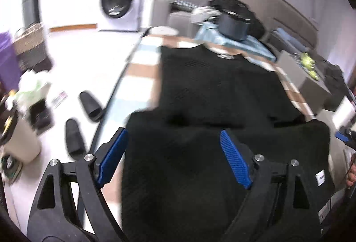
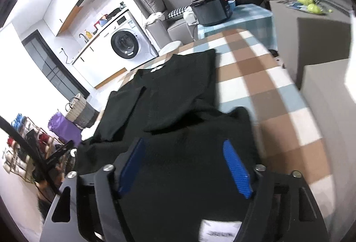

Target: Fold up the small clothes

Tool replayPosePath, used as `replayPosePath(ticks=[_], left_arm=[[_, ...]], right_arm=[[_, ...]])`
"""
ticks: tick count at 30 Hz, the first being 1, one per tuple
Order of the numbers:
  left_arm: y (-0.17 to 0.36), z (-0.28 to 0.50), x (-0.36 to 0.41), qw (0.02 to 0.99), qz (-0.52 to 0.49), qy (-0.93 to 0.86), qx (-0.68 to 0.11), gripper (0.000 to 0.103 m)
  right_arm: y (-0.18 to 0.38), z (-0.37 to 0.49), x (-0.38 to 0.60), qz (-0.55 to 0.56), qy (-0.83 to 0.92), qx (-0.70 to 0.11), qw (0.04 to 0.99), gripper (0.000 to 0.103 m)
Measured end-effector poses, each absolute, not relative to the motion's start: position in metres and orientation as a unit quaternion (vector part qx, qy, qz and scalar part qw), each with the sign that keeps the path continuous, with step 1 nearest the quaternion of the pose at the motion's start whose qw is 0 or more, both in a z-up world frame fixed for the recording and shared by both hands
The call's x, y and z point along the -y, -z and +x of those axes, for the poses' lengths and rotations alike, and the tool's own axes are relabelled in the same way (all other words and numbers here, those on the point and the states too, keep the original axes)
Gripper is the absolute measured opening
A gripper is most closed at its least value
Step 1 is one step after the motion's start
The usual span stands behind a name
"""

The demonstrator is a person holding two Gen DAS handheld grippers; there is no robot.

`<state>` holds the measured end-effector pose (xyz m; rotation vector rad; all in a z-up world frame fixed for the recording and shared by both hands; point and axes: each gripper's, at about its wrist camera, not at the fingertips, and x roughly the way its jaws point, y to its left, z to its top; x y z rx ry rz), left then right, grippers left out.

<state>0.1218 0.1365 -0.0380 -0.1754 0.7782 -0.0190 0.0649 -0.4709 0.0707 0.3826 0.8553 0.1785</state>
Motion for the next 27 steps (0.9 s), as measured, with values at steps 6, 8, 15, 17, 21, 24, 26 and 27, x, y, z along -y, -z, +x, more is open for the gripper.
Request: replayPosePath(ticks=[6, 8, 15, 17, 21, 24, 26, 27], left_arm=[[0.073, 0.079, -0.186, 0.903, -0.12, -0.053, -0.41, 0.083], [0.085, 0.075, -0.191, 0.897, -0.13, -0.059, -0.419, 0.083], [0.105, 0.084, -0.173, 0.881, -0.14, -0.016, -0.452, 0.077], [0.109, 0.089, -0.165, 0.882, -0.132, -0.009, -0.453, 0.071], [0.111, 0.101, -0.158, 0.887, -0.128, -0.014, -0.444, 0.037], [0.11, 0.109, -0.158, 0.885, -0.141, -0.002, -0.444, 0.005], [0.099, 0.106, -0.155, 0.895, -0.133, -0.004, -0.425, 0.004], [0.093, 0.104, -0.154, 0.9, -0.13, -0.001, -0.416, 0.003]], right_arm=[[-0.04, 0.038, 0.498, 0.18, -0.066, -0.432, 0.881, 0.078], [-0.03, 0.035, 0.503, 0.185, -0.064, -0.438, 0.877, 0.077], [-0.01, 0.039, 0.508, 0.19, -0.075, -0.45, 0.869, 0.077], [-0.007, 0.041, 0.507, 0.184, -0.079, -0.451, 0.87, 0.077], [0.003, 0.05, 0.508, 0.181, -0.063, -0.461, 0.867, 0.051], [0.006, 0.057, 0.505, 0.175, -0.074, -0.46, 0.867, 0.014], [-0.007, 0.053, 0.499, 0.17, -0.101, -0.435, 0.879, 0.006], [-0.016, 0.049, 0.496, 0.169, -0.113, -0.417, 0.886, 0.005]])
